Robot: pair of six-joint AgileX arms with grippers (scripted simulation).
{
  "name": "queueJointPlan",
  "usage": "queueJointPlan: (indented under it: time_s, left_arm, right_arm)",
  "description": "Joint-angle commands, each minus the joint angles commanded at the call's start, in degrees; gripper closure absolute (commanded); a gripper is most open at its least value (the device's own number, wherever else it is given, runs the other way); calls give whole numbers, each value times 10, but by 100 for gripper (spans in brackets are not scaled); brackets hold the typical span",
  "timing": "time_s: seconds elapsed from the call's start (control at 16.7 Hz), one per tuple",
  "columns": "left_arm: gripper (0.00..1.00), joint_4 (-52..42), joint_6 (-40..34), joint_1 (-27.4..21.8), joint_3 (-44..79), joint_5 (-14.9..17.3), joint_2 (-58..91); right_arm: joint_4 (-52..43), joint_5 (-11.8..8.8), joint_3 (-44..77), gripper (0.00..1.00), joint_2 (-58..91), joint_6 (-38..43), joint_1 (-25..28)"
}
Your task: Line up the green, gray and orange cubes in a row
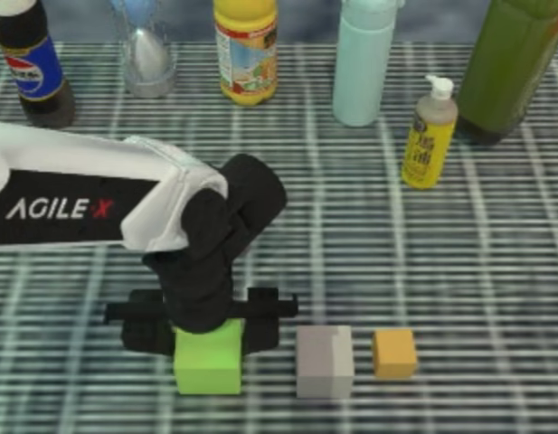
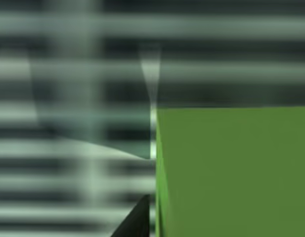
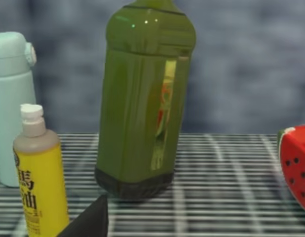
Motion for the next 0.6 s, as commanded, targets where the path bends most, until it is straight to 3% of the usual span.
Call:
queueJointPlan:
  time_s: [0.12,0.6]
  left_arm:
    - [0,0,0,0,0,0,0]
    - [0,0,0,1,0,0,0]
  right_arm:
    - [0,0,0,0,0,0,0]
    - [0,0,0,0,0,0,0]
